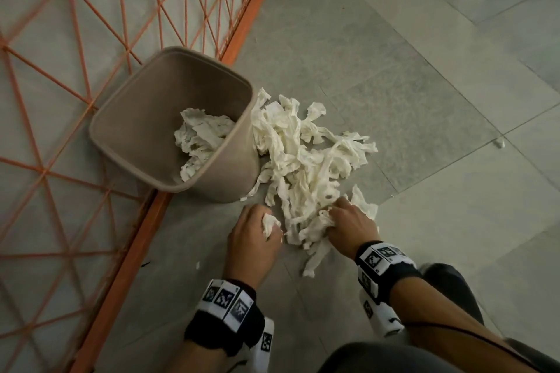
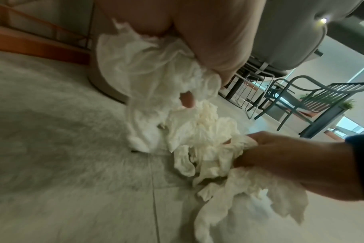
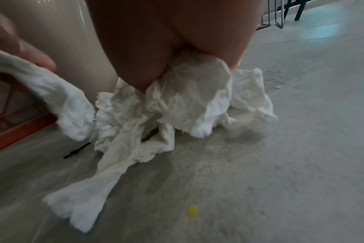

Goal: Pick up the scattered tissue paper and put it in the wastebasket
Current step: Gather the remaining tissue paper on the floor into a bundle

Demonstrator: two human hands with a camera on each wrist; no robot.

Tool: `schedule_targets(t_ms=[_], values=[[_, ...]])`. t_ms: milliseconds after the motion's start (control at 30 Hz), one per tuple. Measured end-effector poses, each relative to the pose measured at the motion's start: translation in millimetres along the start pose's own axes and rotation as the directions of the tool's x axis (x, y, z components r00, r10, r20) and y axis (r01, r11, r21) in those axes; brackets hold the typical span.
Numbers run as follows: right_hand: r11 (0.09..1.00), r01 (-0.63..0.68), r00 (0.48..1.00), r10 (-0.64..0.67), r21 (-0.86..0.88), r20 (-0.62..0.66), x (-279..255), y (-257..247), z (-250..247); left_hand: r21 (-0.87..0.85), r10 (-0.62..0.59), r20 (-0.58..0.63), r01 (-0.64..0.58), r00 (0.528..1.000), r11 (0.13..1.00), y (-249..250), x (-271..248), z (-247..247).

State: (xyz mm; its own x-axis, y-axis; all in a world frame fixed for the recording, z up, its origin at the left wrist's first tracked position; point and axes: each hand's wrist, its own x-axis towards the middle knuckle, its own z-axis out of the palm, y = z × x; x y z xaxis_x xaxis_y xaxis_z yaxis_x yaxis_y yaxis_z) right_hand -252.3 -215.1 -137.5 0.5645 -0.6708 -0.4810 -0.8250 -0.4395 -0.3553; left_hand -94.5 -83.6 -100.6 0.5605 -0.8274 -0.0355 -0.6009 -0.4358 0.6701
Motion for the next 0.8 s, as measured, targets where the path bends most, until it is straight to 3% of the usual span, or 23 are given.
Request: schedule_targets(t_ms=[133,200,267,400,667,800], values=[[0.987,-0.075,0.997,0.072,0.144,0.025,-5,-6,3,0.073,-0.006,0.212,-0.010,0.977,0.997,1,12,16],[0.986,-0.077,0.997,0.074,0.150,0.023,-6,-4,5,0.175,-0.092,0.334,0.034,0.938,0.984,-3,18,35],[0.988,-0.077,0.997,0.079,0.137,-0.009,-7,-2,6,0.252,-0.170,0.376,0.076,0.911,0.965,-8,18,53],[0.980,-0.050,0.989,0.075,0.191,-0.127,-5,2,7,0.251,-0.180,0.320,0.100,0.930,0.963,-13,8,62],[0.999,-0.045,0.997,0.047,-0.024,0.056,4,1,10,0.044,-0.113,0.102,0.109,0.988,0.993,-13,-17,22],[0.999,-0.052,0.998,0.052,0.007,0.025,0,-2,13,0.004,-0.134,0.074,0.134,0.988,0.991,-9,8,23]])
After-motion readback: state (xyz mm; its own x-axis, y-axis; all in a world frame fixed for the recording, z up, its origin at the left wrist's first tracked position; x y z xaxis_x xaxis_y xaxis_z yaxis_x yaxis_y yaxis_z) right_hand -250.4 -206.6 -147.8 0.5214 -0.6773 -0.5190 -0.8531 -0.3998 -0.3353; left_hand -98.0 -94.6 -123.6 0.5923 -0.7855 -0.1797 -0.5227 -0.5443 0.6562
